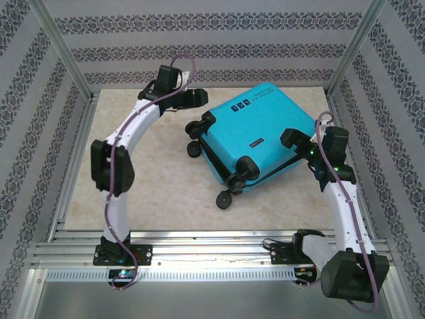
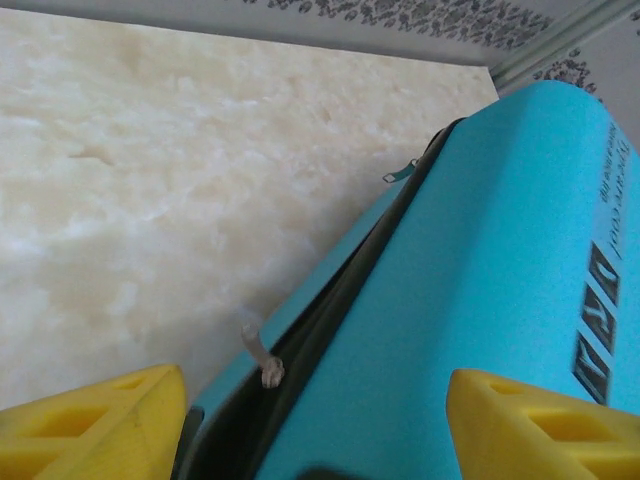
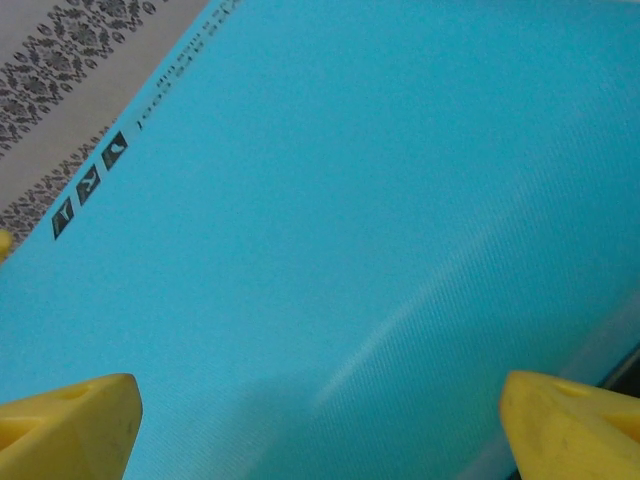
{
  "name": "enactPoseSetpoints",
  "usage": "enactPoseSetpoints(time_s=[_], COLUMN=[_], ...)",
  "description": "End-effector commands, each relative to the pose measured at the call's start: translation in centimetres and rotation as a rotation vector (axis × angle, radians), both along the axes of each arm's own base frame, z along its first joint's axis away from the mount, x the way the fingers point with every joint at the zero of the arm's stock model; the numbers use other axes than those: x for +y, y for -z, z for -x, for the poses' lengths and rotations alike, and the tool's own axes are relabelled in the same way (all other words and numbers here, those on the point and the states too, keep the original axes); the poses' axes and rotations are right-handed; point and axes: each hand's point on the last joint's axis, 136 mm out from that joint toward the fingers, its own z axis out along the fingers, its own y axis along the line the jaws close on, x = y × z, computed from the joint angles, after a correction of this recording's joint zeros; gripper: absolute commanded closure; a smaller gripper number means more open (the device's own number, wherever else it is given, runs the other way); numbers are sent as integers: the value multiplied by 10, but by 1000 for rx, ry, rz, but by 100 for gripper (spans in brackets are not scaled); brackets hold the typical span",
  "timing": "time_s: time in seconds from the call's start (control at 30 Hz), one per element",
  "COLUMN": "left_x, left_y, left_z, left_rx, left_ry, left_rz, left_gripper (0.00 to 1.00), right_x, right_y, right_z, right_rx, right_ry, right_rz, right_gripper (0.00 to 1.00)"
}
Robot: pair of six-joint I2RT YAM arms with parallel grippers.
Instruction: Pack the luggage
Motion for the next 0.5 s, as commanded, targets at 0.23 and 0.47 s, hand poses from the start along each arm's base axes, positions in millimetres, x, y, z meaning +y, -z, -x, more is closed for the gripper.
enactPoseSetpoints(time_s=[0.23, 0.47], left_x=[-42, -48], left_y=[27, 26], left_z=[3, 41], left_rx=[149, 146], left_ry=[239, 260], left_rz=[140, 205], left_gripper=[35, 36], right_x=[15, 54], right_y=[43, 51], right_z=[4, -29], right_rx=[138, 174], right_ry=[-47, -206], right_rz=[-83, -36], right_gripper=[5, 10])
